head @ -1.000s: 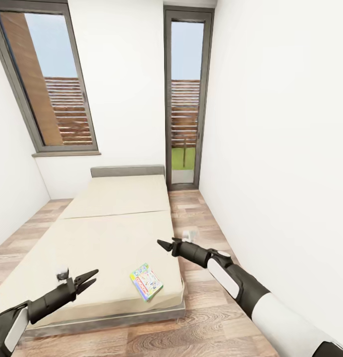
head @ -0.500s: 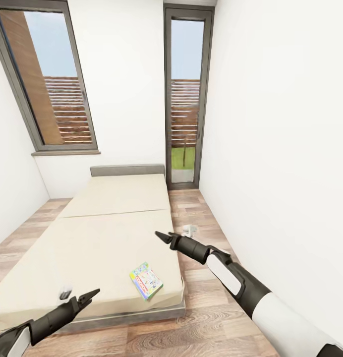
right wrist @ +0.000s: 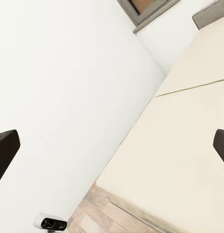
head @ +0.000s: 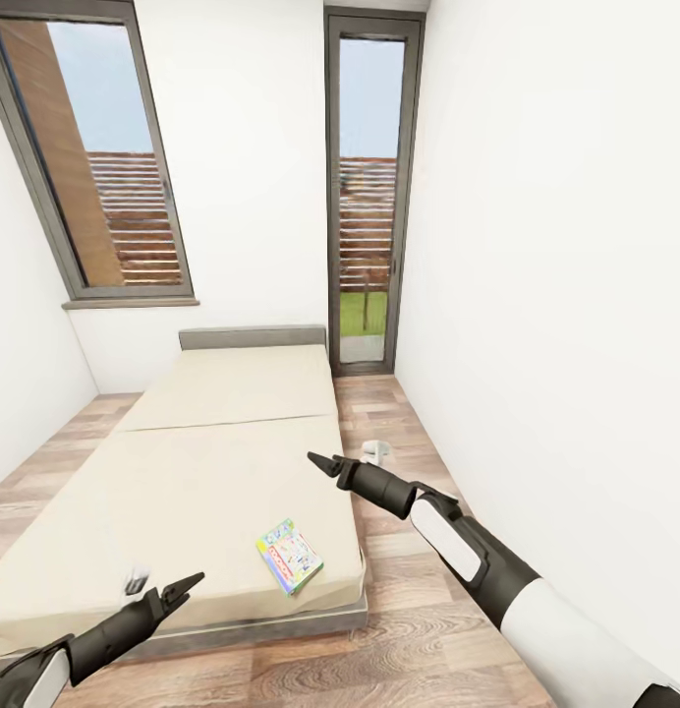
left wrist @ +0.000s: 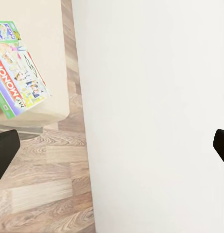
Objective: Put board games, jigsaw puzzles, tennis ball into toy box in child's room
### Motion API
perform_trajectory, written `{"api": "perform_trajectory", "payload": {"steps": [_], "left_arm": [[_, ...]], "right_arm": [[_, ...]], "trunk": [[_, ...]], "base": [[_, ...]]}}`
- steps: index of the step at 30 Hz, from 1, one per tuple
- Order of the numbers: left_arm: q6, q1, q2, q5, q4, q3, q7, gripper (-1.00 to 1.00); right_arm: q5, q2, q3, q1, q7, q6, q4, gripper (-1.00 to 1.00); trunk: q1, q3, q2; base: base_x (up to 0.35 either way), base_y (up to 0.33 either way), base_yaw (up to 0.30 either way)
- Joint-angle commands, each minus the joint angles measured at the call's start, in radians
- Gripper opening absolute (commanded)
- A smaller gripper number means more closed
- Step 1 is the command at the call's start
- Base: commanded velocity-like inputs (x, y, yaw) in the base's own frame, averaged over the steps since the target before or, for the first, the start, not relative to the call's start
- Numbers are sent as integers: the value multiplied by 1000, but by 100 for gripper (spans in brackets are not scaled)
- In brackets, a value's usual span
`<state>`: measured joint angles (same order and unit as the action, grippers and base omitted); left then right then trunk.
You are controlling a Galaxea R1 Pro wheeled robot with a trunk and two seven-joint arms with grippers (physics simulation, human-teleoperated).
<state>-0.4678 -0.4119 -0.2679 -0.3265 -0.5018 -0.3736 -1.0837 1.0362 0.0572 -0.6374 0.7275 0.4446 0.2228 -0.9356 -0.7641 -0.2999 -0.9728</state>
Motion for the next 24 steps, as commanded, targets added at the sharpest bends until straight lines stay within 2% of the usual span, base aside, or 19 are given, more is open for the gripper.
{"api": "perform_trajectory", "payload": {"steps": [1,15,19,24], "left_arm": [[-13,-1,1,-4,0,-1,-4,100],[-111,-1,-6,-10,0,-9,-11,100],[-158,-1,-8,-15,0,-9,-40,100],[-181,-1,-8,-17,0,-9,-61,100]], "right_arm": [[11,1,-2,1,0,4,0,100],[11,1,-2,1,1,4,3,100],[11,1,-2,1,2,3,6,100],[11,1,-1,1,5,2,8,100]], "trunk": [[-4,-4,-8],[-58,-48,-106],[-73,-61,-134],[-92,-77,-169]], "base": [[0,0,0],[0,0,0],[0,0,0],[0,0,0]]}}
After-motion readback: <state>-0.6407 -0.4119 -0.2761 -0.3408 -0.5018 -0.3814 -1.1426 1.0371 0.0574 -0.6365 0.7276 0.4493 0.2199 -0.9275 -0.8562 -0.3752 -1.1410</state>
